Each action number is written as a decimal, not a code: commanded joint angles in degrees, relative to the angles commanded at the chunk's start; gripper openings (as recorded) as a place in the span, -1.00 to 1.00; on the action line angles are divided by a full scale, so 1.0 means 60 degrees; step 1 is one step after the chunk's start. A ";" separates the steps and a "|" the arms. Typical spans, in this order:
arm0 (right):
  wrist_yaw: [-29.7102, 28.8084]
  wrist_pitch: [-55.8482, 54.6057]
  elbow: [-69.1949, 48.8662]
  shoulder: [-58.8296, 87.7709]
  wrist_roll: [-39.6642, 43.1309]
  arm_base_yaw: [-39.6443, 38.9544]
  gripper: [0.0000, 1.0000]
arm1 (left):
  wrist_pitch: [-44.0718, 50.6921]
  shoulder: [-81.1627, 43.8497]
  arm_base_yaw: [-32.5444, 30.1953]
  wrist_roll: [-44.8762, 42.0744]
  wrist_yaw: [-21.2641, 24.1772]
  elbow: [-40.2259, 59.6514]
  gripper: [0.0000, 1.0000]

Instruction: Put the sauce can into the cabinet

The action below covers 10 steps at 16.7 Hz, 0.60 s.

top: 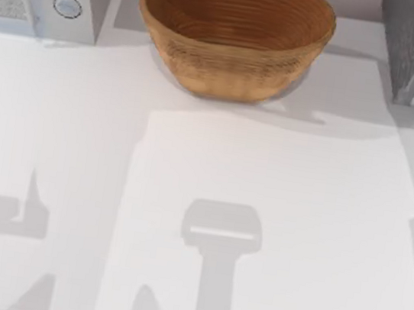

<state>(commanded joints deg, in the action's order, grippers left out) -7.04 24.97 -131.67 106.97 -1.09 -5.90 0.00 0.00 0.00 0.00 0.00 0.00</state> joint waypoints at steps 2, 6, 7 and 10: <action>0.0000 0.0000 0.0000 0.0000 0.0000 0.0000 0.36 | 0.0000 0.0000 0.0000 0.0000 0.0000 0.0000 1.00; 0.0000 0.0000 0.0000 0.0000 0.0000 0.0000 0.96 | 0.0000 0.0000 0.0000 0.0000 0.0000 0.0000 1.00; 0.0000 0.0000 0.0000 0.0000 0.0000 0.0000 1.00 | 0.0000 0.0000 0.0000 0.0000 0.0000 0.0000 1.00; 0.0000 0.0000 0.0000 0.0000 0.0000 0.0000 1.00 | 0.0000 0.0000 0.0000 0.0000 0.0000 0.0000 1.00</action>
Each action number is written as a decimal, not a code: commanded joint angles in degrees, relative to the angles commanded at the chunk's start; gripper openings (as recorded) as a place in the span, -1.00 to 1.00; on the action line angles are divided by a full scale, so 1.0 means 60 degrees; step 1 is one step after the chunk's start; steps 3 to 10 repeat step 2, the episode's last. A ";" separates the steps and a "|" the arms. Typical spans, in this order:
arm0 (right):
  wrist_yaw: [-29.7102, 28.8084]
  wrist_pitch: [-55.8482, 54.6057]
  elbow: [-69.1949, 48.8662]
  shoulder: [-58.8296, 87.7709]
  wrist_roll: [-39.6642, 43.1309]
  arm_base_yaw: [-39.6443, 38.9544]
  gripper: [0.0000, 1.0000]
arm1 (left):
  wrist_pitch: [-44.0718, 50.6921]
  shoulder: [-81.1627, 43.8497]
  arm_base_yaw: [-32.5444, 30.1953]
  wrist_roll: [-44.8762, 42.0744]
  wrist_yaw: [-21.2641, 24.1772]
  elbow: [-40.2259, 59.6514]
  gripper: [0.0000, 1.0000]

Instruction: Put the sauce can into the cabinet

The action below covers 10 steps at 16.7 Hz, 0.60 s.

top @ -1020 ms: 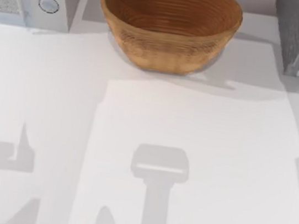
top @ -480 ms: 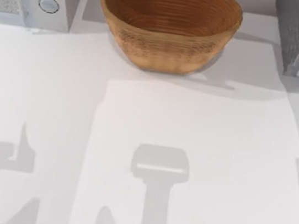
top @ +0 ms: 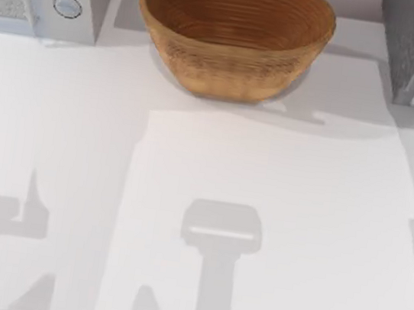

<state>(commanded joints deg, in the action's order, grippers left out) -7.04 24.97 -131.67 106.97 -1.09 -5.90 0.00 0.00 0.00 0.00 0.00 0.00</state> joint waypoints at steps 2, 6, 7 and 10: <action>0.0000 0.0000 0.0000 0.0000 0.0000 0.0000 1.00 | 0.0000 0.0000 0.0000 0.0000 0.0000 0.0000 1.00; 0.0000 0.0000 0.0000 0.0000 0.0000 0.0000 1.00 | 0.0000 0.0000 0.0000 0.0000 0.0000 0.0000 1.00; 0.0000 0.0000 0.0000 0.0000 0.0000 0.0000 1.00 | 0.0000 0.0000 0.0000 0.0000 0.0000 0.0000 1.00; 0.0000 0.0000 0.0000 0.0000 0.0000 0.0000 1.00 | 0.0000 0.0000 0.0000 0.0000 0.0000 0.0000 1.00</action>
